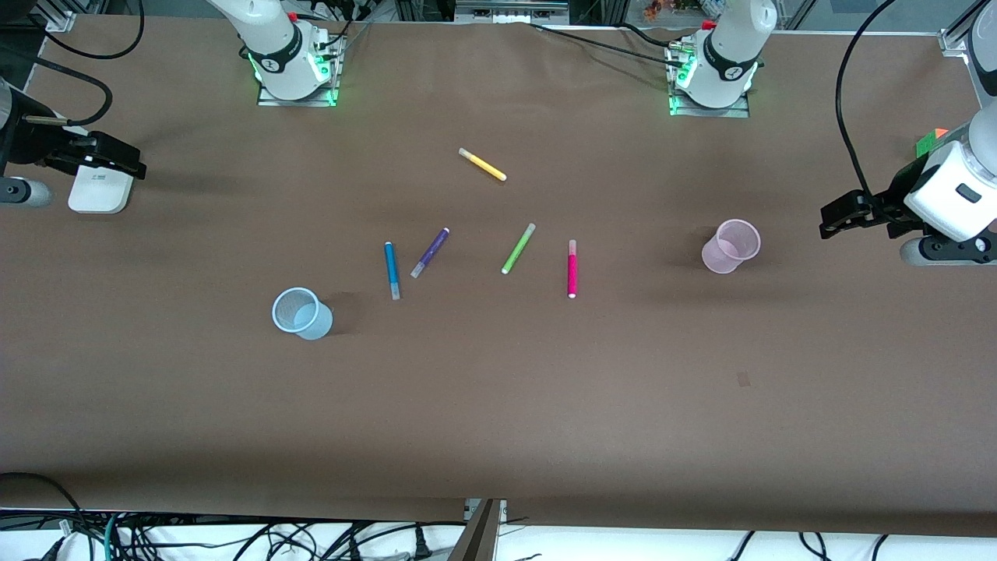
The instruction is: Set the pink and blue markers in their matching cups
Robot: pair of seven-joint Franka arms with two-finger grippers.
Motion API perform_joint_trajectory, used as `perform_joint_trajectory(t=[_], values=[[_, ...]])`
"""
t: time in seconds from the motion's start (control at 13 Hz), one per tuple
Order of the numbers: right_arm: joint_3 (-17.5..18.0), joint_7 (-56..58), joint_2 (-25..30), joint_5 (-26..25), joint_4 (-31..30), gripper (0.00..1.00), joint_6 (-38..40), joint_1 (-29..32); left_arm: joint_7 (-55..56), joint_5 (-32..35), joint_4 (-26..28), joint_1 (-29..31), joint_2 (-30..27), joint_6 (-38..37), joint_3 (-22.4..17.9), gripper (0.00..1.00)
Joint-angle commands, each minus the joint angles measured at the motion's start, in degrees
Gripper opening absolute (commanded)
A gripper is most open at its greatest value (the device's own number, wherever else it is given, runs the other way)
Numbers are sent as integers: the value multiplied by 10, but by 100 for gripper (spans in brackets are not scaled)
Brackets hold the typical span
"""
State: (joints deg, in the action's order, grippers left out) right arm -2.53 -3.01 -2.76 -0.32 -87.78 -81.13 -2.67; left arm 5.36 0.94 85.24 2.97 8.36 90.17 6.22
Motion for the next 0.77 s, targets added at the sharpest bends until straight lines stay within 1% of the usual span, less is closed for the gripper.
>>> perform_joint_trajectory(t=[0.0,0.69], values=[[3,3,-8,8,13,100,2,5,-4,-6,-3,0,1,1,-2,100],[3,2,-8,8,13,100,2,4,-4,-8,-2,0,3,1,-2,100]])
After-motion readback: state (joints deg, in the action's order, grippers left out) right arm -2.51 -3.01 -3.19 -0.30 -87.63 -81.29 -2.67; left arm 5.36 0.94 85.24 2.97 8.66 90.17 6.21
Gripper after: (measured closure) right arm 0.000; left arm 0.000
